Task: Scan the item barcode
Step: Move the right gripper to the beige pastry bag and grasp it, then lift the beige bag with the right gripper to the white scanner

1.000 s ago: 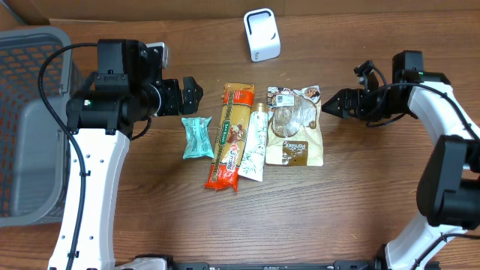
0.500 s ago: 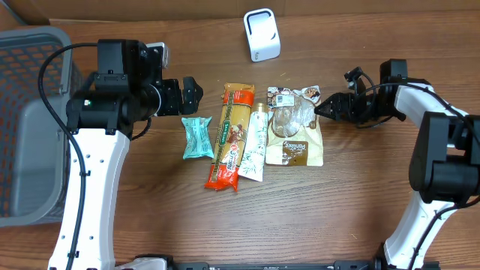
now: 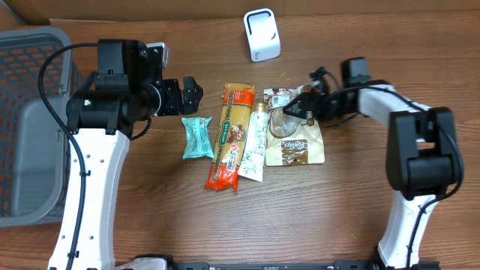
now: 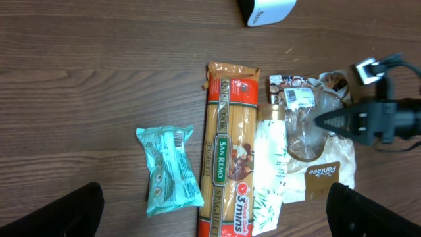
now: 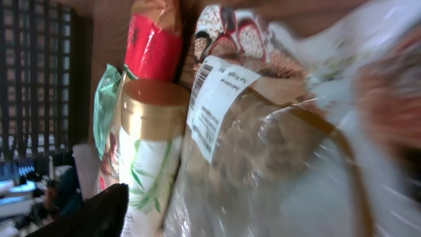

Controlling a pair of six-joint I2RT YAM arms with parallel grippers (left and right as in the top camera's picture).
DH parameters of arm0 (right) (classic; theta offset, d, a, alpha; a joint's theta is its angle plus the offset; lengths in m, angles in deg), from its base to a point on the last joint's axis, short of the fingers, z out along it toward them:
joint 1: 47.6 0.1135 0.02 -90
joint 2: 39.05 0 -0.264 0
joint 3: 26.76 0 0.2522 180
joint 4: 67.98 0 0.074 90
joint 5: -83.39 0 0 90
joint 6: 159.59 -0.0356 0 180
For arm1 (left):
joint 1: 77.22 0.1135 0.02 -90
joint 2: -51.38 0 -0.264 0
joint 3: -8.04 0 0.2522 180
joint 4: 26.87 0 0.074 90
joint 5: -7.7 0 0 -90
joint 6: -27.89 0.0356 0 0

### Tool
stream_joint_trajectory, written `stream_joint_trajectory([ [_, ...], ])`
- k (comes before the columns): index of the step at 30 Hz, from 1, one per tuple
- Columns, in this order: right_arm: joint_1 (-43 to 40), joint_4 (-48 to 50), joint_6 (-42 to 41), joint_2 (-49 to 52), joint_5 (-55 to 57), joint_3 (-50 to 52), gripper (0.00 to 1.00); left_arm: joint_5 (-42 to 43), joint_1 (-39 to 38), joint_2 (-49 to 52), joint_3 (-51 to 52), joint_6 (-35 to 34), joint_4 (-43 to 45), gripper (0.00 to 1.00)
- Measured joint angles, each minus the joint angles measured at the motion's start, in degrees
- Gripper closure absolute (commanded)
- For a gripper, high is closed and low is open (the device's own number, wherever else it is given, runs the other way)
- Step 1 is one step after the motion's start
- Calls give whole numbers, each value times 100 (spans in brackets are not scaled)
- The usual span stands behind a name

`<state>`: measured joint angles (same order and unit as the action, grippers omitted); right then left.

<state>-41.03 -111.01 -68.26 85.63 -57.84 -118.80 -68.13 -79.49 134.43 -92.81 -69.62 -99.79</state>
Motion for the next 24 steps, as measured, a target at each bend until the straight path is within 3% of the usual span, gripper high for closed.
stream_joint_trajectory([
  [6, 529, 223, -737, 63, 317, 4, 62, 0, 0, 0, 0, 2, -2, 0],
  [16, 505, -98, -984, 122, 286, 13, 70, 0, 0, 0, 0, 2, 0, 0],
  [24, -203, -1143, -726, 133, 7, -37, 80, -2, 0, 0, 0, 2, 0, 0],
])
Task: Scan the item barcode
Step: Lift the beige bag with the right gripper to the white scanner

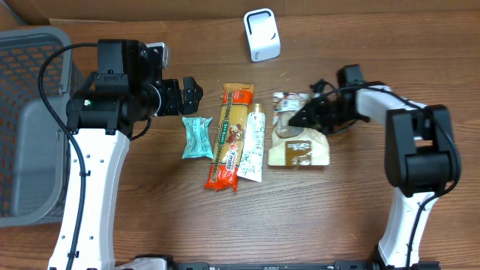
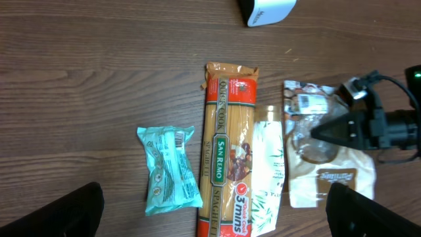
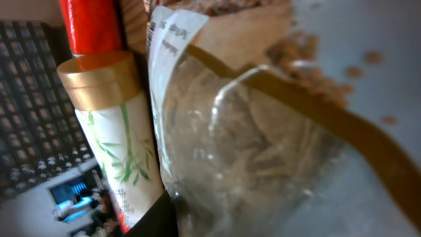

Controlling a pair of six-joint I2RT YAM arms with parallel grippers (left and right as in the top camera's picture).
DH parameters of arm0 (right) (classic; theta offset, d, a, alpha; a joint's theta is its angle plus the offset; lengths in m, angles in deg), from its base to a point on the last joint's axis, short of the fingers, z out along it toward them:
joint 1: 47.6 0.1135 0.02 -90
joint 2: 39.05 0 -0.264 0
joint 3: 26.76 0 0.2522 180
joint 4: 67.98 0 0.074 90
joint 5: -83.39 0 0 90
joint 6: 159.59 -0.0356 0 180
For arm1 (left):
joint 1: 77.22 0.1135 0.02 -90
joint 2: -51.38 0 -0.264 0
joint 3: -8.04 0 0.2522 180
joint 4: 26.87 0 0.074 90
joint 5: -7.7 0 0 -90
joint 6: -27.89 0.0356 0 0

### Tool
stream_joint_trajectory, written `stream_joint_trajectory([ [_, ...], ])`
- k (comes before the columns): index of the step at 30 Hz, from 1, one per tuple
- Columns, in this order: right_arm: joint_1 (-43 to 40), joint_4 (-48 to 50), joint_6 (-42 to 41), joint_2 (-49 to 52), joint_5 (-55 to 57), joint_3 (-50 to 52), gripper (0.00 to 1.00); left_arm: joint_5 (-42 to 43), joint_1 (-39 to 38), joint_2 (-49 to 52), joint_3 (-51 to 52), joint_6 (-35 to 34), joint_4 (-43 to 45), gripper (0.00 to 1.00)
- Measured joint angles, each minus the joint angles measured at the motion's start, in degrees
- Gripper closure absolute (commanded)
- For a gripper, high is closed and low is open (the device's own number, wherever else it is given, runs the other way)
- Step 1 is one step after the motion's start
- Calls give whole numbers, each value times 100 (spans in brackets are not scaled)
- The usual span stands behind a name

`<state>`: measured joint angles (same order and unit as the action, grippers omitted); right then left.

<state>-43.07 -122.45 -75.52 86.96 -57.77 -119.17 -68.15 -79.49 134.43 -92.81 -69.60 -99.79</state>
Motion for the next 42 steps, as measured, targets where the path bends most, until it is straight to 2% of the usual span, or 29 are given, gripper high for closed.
stream_joint_trajectory([
  [3, -271, -662, 280, -4, -7, -149, 85, 2, 0, 0, 0, 0, 0, 1],
  [6, -398, -1467, 730, -61, -17, -400, 95, 2, 0, 0, 0, 0, -2, 0],
  [13, -308, -2649, 1478, -984, -101, -1187, 96, 2, 0, 0, 0, 0, 0, 0],
  [20, -136, -3003, 1687, -2354, -160, -1816, 96, 2, 0, 0, 0, 0, -2, 0],
  [26, 79, -3045, 1641, -3060, -199, -1869, 96, 2, 0, 0, 0, 0, 0, 0],
  [36, 299, -3045, 1187, -3261, 37, -1888, 96, 2, 0, 0, 0, 0, 0, 0],
  [42, 717, -3077, 577, -3169, 1499, -2909, 97, 2, 0, 0, 0, 0, 0, 0],
])
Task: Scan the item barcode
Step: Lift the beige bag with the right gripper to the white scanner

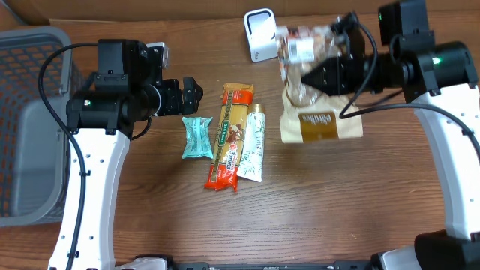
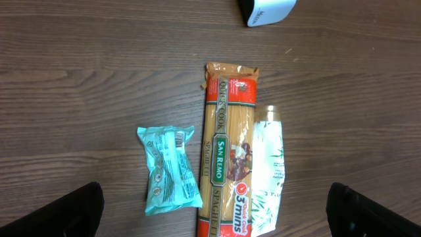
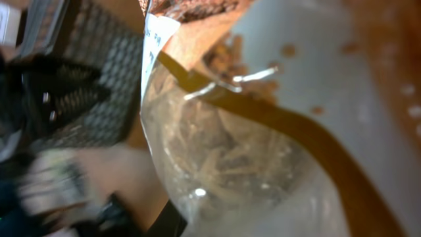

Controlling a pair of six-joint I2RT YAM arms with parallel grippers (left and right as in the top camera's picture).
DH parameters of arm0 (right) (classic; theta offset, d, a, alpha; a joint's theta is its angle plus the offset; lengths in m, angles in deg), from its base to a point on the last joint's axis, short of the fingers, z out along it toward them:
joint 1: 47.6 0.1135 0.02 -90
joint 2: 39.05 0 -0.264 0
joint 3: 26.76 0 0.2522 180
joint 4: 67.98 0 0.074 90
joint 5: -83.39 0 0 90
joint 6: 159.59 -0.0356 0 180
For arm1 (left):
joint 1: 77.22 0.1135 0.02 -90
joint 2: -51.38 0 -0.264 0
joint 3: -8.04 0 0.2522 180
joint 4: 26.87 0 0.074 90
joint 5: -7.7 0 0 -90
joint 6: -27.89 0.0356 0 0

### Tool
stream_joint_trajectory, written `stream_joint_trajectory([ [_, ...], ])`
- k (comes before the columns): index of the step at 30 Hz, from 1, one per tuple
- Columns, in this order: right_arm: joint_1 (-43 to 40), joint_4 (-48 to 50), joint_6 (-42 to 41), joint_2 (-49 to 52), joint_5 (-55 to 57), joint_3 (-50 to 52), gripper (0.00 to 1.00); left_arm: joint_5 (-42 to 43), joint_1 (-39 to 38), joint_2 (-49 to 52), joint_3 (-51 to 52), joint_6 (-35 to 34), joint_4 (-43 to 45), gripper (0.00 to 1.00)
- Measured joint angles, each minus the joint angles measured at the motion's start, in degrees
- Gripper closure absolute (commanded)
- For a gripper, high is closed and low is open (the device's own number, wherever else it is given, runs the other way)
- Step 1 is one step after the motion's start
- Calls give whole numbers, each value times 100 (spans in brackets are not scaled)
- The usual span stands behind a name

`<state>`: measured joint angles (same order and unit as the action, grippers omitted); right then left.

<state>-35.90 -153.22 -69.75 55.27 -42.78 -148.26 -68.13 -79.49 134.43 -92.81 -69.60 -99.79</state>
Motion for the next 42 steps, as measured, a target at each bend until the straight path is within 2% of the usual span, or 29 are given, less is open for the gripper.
stream_joint_trajectory([
  [4, 658, 308, -221, 52, 1580, -723, 96, 0, 0, 0, 0, 0, -2, 1],
  [9, 1368, 1143, -278, 599, 3974, -868, 96, 0, 0, 0, 0, 0, -2, 0],
  [13, 1469, 1906, 317, 1611, 5611, -850, 96, 0, 0, 0, 0, 0, 0, 1],
  [17, 1464, 2789, 1303, 2444, 6625, -833, 96, 0, 0, 0, 0, 0, -2, 1],
  [22, 1464, 3794, 2669, 3025, 7097, -802, 96, -2, 0, 0, 0, 0, 0, 1],
  [32, 1506, 5639, 4835, 3998, 7326, -802, 96, 0, 0, 0, 0, 0, -2, 0],
  [37, 1545, 6467, 5549, 4385, 7453, -785, 96, 0, 0, 0, 0, 0, -2, 0],
  [42, 1556, 6699, 6039, 4538, 7552, -785, 96, 0, 0, 0, 0, 0, 0, 0],
])
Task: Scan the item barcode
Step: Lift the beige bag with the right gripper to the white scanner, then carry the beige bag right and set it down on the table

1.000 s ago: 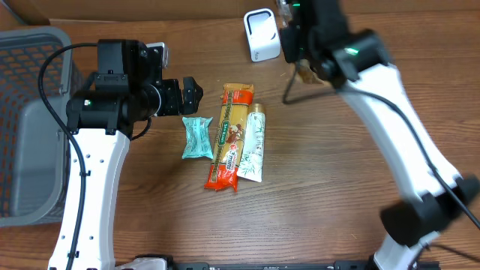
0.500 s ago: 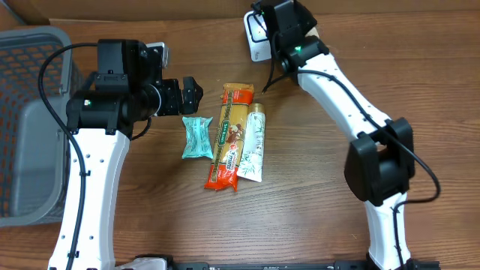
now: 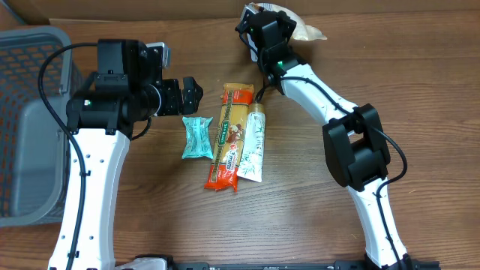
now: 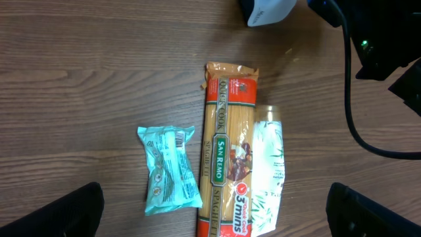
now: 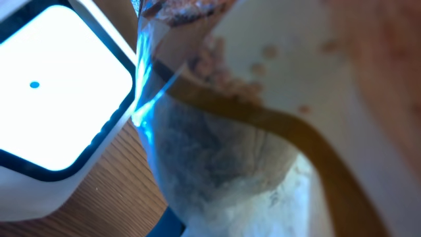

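Note:
My right gripper (image 3: 279, 22) is shut on the brown snack bag (image 3: 306, 31) at the far middle of the table. The right wrist view is filled by the bag (image 5: 263, 131), its clear window held close to the white scanner (image 5: 59, 99). Bluish light shows on the bag's edge nearest the scanner. My arm hides the scanner in the overhead view; the left wrist view shows a corner of it (image 4: 266, 10). The bag's barcode label is out of sight. My left gripper (image 3: 191, 94) hangs open above the table's left side, holding nothing.
A teal packet (image 3: 197, 138), a spaghetti pack (image 3: 229, 139) and a white bamboo-print tube (image 3: 253, 142) lie side by side mid-table. A grey basket (image 3: 30, 120) stands at the left edge. My right arm's cable (image 4: 352, 99) crosses behind the tube.
My right gripper has moved left and farther back with the bag, from just right of the scanner to directly over it. The left arm and the three lying items are unchanged.
The bag first lay on the table beside the tube with my right gripper at it. Then the bag sat a little farther right, gripped. After that it was held in the air right of the scanner, and now it is against the scanner's face.

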Controlling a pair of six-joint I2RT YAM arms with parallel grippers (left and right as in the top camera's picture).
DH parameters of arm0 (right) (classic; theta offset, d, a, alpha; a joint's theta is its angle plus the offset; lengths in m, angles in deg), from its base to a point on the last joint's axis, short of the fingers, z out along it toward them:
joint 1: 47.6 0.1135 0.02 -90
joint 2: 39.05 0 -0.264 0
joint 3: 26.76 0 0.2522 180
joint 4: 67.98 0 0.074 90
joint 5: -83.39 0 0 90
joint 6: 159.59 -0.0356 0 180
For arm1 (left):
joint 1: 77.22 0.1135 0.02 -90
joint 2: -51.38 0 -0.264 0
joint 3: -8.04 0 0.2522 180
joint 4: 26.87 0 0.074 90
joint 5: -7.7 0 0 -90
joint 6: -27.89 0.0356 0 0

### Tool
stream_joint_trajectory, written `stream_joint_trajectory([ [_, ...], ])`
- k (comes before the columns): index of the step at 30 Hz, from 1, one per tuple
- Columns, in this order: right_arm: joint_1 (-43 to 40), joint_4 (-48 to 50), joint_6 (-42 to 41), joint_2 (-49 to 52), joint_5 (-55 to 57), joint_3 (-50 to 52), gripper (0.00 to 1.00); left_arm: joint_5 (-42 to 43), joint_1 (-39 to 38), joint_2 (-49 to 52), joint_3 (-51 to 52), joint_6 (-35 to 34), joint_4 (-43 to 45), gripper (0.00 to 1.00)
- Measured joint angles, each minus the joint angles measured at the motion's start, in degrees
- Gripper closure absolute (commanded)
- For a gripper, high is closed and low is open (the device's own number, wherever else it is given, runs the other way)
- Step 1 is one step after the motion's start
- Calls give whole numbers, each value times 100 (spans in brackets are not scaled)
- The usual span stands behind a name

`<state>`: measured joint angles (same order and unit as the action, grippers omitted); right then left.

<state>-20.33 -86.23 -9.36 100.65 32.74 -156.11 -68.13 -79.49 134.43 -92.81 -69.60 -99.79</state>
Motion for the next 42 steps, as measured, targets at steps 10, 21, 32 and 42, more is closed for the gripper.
stream_joint_trajectory([
  [10, -2, 48, 286, 48, 74, 0, 96, 0, 0, 0, 0, 0, 0, 0],
  [21, 0, 94, 304, 52, 205, 0, 96, 0, 0, 0, 0, 0, 0, 0],
  [32, 212, -1786, -922, -903, 411, 98, 96, 0, 0, 0, 0, 0, 4, 1],
  [42, -699, -5097, -4649, -4098, -3248, -63, 96, 0, 0, 2, 0, 0, -2, 0],
])
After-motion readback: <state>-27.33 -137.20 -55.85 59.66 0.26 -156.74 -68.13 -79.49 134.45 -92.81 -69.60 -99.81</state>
